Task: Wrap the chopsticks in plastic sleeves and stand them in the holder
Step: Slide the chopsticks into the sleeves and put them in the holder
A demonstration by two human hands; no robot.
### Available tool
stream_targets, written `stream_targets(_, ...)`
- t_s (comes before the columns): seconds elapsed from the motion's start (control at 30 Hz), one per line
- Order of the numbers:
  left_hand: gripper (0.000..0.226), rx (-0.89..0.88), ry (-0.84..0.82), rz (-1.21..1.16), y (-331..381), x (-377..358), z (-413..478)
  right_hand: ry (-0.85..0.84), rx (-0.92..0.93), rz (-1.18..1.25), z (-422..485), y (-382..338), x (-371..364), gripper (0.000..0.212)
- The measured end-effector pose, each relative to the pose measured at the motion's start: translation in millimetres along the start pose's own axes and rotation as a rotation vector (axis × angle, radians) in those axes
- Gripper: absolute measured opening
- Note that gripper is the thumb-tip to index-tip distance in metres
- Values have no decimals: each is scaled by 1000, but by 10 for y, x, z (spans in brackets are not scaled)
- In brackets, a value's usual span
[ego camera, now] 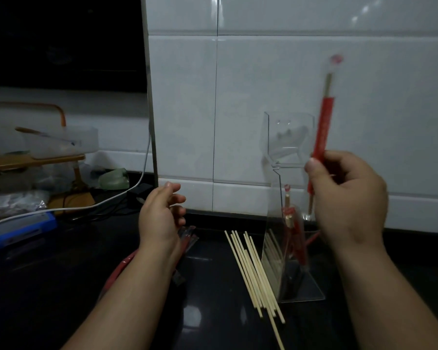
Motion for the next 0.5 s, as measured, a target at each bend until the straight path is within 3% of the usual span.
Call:
stream_targets(0.1, 14, 16, 16, 16, -11, 15, -2, -98, -52, -81, -11, 112, -117, 12)
stream_targets(0.23, 10, 12, 20, 40, -10, 33, 14, -35, -28, -63, -29, 62, -49, 7)
stream_targets(0.4, 11, 31, 22, 119, -36, 57, 40, 133, 305, 40, -182, -403, 144, 9)
stream_targets(0.5, 8, 64, 3, 157, -60, 42, 24, 108, 524, 44, -359, -621, 103, 8)
Point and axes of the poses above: each hand's wrist, its own z-axis towards the middle knuckle, its own x-axis out of the back of the hand, y = z × x, the point moved 9 cm from there along z, towards the middle knuckle, and after that the axes turned 1 degree about z, right-handed, at the moved point
